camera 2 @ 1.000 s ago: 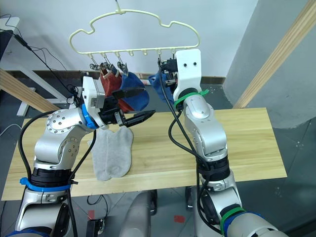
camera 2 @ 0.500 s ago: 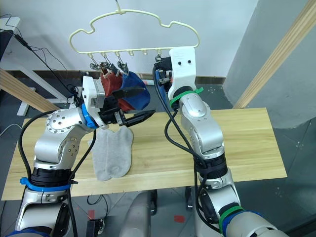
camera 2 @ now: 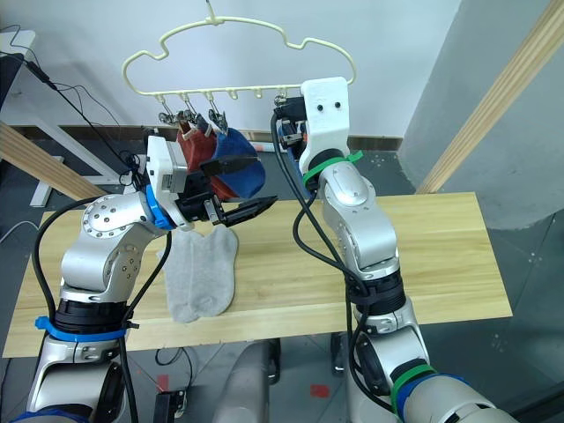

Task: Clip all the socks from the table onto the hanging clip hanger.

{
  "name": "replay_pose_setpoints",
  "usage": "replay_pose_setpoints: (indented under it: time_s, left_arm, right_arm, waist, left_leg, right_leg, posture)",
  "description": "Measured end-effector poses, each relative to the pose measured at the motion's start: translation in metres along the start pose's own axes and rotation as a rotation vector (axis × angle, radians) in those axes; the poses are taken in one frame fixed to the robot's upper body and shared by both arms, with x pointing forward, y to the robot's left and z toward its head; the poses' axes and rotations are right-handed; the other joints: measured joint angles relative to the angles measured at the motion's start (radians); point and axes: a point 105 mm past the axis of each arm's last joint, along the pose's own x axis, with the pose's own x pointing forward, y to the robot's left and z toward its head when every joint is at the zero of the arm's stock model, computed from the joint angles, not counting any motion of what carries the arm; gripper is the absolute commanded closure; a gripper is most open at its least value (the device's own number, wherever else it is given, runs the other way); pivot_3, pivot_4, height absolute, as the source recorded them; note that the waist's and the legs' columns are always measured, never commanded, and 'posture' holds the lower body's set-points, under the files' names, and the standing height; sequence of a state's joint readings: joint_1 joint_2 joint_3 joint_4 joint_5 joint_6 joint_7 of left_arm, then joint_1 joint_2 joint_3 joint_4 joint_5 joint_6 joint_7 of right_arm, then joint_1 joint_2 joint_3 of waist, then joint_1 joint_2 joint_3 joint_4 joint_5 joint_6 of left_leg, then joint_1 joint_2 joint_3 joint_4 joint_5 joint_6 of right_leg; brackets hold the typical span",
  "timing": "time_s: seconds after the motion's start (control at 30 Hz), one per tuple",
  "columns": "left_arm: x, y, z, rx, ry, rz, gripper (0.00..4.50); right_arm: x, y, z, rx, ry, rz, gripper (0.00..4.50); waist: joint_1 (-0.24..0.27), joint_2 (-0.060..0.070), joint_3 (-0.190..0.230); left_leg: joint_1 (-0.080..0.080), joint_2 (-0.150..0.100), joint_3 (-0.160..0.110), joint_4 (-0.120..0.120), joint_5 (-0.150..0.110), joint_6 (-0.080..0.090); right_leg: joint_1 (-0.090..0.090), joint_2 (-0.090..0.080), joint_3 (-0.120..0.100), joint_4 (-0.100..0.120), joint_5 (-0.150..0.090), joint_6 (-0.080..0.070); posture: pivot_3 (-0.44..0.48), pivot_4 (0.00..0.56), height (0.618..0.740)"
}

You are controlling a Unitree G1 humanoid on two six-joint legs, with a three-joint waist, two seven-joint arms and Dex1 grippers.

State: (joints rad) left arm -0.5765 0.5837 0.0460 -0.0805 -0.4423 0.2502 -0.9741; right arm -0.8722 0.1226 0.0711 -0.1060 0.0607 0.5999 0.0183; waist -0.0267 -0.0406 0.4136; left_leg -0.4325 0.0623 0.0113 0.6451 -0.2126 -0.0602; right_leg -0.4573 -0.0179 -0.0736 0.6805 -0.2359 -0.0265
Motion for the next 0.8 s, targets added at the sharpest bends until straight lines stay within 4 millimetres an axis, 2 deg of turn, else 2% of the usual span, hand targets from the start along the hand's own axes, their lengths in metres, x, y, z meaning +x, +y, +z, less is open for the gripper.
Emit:
replay_pose_setpoints:
  time_s: [0.07, 0.17, 0.23, 0.6, 0.67, 0.7, 0.73, 0.8]
  left_arm:
    - [0.0, 0.0, 0.0, 0.0, 0.0, 0.0, 0.35]
    - [0.0, 0.0, -0.001, -0.002, 0.001, 0.002, 0.35]
    - [0.0, 0.0, -0.001, -0.002, 0.001, 0.002, 0.35]
    - [-0.002, 0.005, -0.004, -0.017, 0.016, 0.057, 0.35]
    - [-0.009, 0.007, -0.015, -0.056, 0.062, 0.095, 0.35]
    - [-0.013, 0.008, -0.021, -0.075, 0.089, 0.122, 0.19]
    - [-0.018, 0.011, -0.028, -0.095, 0.115, 0.17, 0.01]
    - [-0.03, 0.017, -0.042, -0.12, 0.159, 0.297, 0.01]
  right_arm:
    - [0.0, 0.0, 0.0, -0.001, 0.0, 0.0, 3.12]
    - [0.0, -0.001, 0.0, -0.003, 0.0, -0.002, 4.11]
    - [0.0, -0.001, 0.0, -0.005, 0.0, -0.003, 4.49]
    - [0.0, -0.004, 0.0, -0.013, 0.001, -0.006, 4.49]
    - [0.0, -0.005, 0.0, -0.017, 0.002, -0.009, 4.49]
    - [-0.001, -0.007, 0.0, -0.019, 0.002, -0.012, 4.5]
    - [-0.001, -0.008, 0.0, -0.02, 0.001, -0.015, 4.5]
    - [-0.001, -0.009, 0.0, -0.021, 0.001, -0.018, 4.5]
  waist:
    - [0.0, 0.0, 0.0]
    - [0.0, 0.0, 0.0]
    - [0.0, 0.0, 0.0]
    - [0.0, 0.0, 0.0]
    - [-0.003, 0.0, 0.0]
    - [-0.004, 0.0, 0.0]
    - [-0.004, 0.0, 0.0]
    - [-0.003, 0.0, 0.0]
  left_leg:
    - [0.0, 0.0, 0.0, 0.0, 0.0, 0.0]
    - [0.0, 0.0, 0.0, 0.0, 0.0, 0.0]
    - [0.0, 0.0, 0.0, 0.0, 0.0, 0.0]
    - [0.0, 0.0, 0.0, 0.0, 0.0, 0.0]
    - [0.0, 0.0, 0.0, 0.0, 0.0, 0.0]
    - [0.0, 0.001, 0.0, 0.0, 0.0, 0.0]
    - [0.0, 0.001, 0.0, 0.0, 0.0, 0.0]
    - [0.0, 0.001, 0.0, 0.0, 0.0, 0.0]
  right_leg:
    - [0.0, 0.0, 0.0, 0.0, 0.0, 0.0]
    - [0.0, 0.0, 0.0, 0.0, 0.0, 0.0]
    - [0.0, 0.0, 0.0, 0.0, 0.0, 0.0]
    - [0.0, 0.0, 0.0, 0.0, 0.0, 0.0]
    - [0.0, 0.0, 0.0, 0.0, 0.0, 0.0]
    - [0.0, 0.0, 0.0, 0.0, 0.0, 0.0]
    - [0.0, 0.0, 0.0, 0.0, 0.0, 0.0]
    - [0.0, 0.0, 0.0, 0.0, 0.0, 0.0]
  posture:
    - [-0.041, 0.375, 0.74]
    - [-0.041, 0.375, 0.74]
    - [-0.041, 0.375, 0.74]
    - [-0.048, 0.375, 0.74]
    - [-0.048, 0.375, 0.74]
    - [-0.048, 0.375, 0.74]
    - [-0.048, 0.375, 0.74]
    - [-0.043, 0.376, 0.74]
